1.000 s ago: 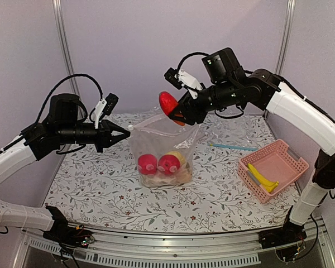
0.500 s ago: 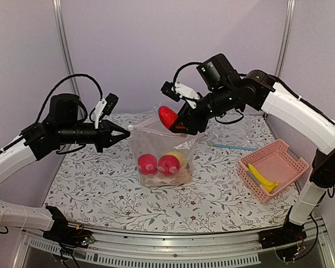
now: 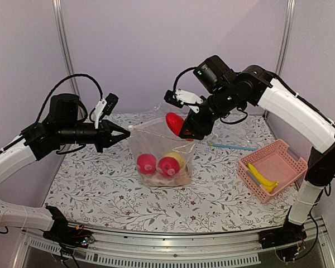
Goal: Place the food in the zip-top bag and seal the zipper
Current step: Place the fake fruit in the zipper food storage bag.
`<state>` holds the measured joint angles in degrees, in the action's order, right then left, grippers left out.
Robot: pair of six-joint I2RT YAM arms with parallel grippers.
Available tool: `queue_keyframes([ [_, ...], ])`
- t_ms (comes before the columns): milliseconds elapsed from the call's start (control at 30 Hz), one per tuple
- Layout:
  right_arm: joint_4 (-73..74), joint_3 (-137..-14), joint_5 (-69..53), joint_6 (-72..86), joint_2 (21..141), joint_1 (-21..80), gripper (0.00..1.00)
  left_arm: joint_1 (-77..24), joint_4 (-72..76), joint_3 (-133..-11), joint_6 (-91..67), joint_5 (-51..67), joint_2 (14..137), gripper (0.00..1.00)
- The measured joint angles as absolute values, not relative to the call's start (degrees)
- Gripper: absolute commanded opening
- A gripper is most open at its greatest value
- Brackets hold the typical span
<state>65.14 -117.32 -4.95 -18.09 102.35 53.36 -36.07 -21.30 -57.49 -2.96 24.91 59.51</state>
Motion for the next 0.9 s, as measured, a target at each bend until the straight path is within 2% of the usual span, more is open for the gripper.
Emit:
queue_keyframes([
  [100,66.35,-117.8,-4.14,-18.09,102.85,53.36,0.76,-36.07,-21.3,-57.49,-2.96,24.88,59.51,0.0],
  [533,66.37,-117.8,-3.05,-15.81,102.94,53.36,0.83,-36.07,-21.3,-57.49,-2.96,24.86,59.51,0.0],
  [733,63.94,-117.8,1.08,-8.47,101.08,53.19,0.83,-36.07,-21.28,-57.49,-2.96,24.67,59.48,0.0],
  [900,62.08,-117.78,5.67,-0.73,97.25,52.62,0.8,-36.07,-21.28,-57.49,-2.98,24.71,59.48,0.0],
])
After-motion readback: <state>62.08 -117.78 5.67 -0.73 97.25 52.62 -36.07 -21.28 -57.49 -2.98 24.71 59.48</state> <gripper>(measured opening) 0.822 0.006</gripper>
